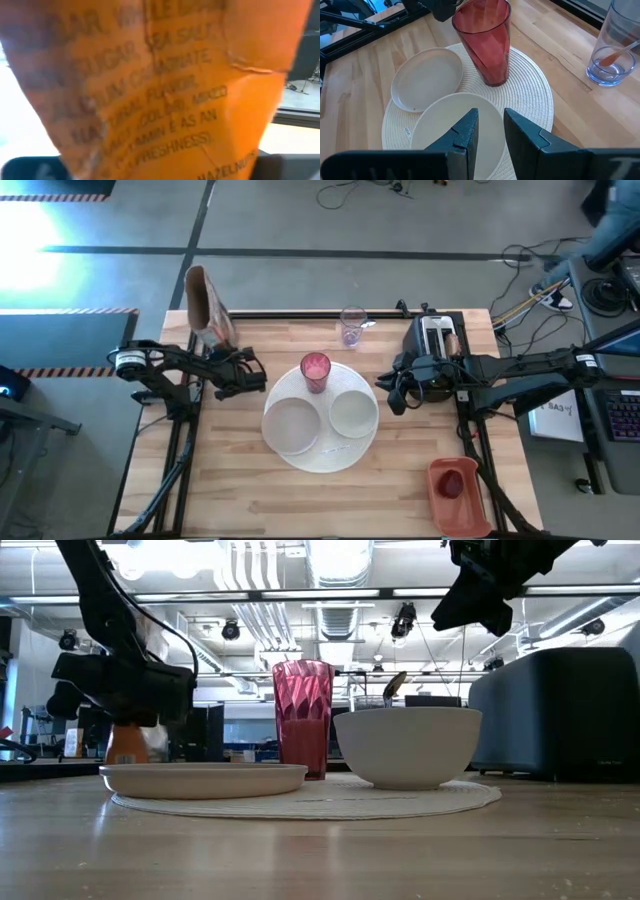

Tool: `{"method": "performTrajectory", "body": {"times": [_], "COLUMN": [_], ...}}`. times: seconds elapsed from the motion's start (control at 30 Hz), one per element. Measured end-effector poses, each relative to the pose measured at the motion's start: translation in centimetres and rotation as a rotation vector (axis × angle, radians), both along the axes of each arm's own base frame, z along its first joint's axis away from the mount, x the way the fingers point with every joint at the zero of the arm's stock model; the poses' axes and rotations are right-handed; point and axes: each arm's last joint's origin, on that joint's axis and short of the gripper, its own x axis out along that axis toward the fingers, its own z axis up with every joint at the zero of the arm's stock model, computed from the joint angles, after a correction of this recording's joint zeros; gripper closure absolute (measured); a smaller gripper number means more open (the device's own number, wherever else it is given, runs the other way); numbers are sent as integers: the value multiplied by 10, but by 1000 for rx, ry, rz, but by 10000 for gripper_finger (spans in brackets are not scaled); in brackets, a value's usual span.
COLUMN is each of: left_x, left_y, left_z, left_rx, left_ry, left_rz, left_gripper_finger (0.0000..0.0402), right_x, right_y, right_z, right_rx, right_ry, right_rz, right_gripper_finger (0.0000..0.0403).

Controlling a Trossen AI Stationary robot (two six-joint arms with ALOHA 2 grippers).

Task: Arrange a breakfast setting
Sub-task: Pour the cereal from the cereal box into the white bowl

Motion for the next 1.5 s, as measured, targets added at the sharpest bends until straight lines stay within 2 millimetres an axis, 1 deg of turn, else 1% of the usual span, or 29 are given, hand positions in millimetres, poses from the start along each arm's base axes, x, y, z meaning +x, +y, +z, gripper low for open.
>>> {"method": "performTrajectory", "body": {"times": [0.13,0.23,0.43,0.63,0.77,0.97,1.1,1.23,1.5], "left_x": [4,9,28,39,50,64,57,43,13], "left_y": [-1,-2,0,0,-6,-20,-34,-58,-113], "left_z": [2,7,22,35,52,83,106,127,164], "left_rx": [-14,-24,-61,-62,-61,-66,-80,-131,-319], "left_ry": [-5,-10,57,87,114,192,218,210,46], "left_rz": [-9,-21,-54,-74,-111,-179,-205,-256,-551], "left_gripper_finger": [362,378,382,383,384,384,384,384,384], "right_x": [0,0,0,0,0,0,0,0,0], "right_y": [0,0,0,0,0,0,0,0,0], "right_z": [0,0,0,0,0,0,0,0,0], "right_rx": [0,0,0,0,0,0,0,0,0], "right_ry": [0,0,0,0,0,0,0,0,-1], "right_rz": [0,0,0,0,0,0,0,0,0], "right_gripper_finger": [321,321,321,321,321,321,321,321,321]}}
